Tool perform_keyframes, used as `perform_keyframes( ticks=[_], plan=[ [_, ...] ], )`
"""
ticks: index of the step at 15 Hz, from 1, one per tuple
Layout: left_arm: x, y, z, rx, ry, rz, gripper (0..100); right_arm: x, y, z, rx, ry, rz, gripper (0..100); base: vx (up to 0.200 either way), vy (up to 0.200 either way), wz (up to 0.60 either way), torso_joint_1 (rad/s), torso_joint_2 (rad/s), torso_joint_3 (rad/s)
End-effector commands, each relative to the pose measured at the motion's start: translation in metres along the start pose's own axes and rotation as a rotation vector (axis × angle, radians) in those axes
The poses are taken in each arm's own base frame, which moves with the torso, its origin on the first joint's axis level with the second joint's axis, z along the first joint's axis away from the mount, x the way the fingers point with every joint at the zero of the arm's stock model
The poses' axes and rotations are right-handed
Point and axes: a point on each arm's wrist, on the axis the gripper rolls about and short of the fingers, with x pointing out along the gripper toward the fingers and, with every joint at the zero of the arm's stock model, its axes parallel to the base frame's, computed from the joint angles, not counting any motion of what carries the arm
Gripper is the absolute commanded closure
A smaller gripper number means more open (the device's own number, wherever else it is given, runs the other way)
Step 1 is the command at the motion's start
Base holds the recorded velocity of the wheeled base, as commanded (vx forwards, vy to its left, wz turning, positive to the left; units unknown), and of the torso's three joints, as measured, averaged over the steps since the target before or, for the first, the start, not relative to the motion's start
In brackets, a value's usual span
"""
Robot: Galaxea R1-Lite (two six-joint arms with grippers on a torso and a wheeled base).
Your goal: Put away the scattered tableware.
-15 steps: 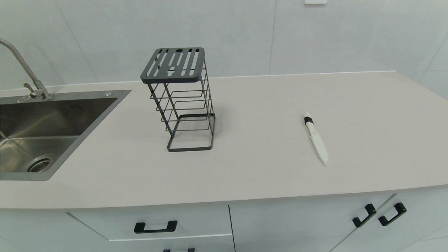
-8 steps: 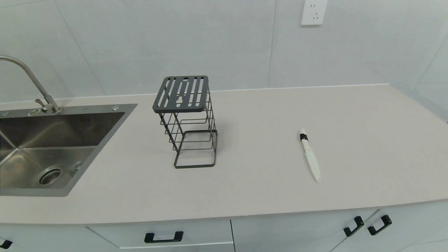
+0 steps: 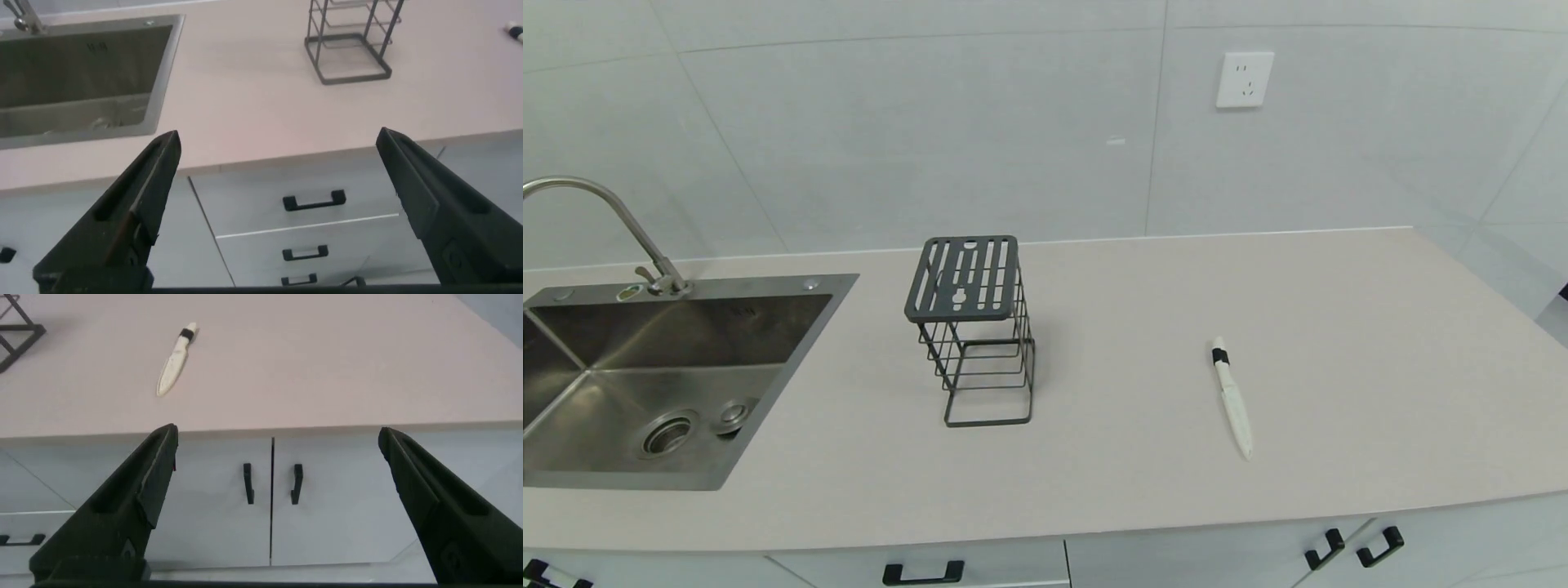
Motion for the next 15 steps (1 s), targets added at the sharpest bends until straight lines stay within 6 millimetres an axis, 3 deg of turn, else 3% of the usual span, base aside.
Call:
perform_keyframes(
  ticks=[1,5,8,13,15],
  plan=[
    [0.0001,0.0000,-0.0001,0.000,0.001,0.000,0,0.0001,0.0000,0.0000,0.000,0.001,0.001,0,0.000,0.000,0.00,0.242,-0.45,-0.217],
    [0.0001,0.0000,-0.0001,0.000,0.001,0.000,0,0.0001,0.0000,0.0000,0.000,0.001,0.001,0,0.000,0.000,0.00,0.195,-0.39,-0.190],
    [0.0001,0.0001,-0.0001,0.000,0.002,0.003,0,0.0001,0.0000,0.0000,0.000,0.001,0.001,0,0.000,0.000,0.00,0.015,-0.03,-0.015],
    [0.0001,0.0009,-0.0003,0.024,0.005,0.038,0,0.0001,0.0000,0.0000,0.000,0.001,0.001,0,0.000,-0.200,0.00,0.006,0.00,0.000],
    [0.0001,0.0009,-0.0003,0.023,0.005,0.038,0,0.0001,0.0000,0.0000,0.000,0.001,0.001,0,0.000,0.000,0.00,0.000,0.00,0.000]
  ],
)
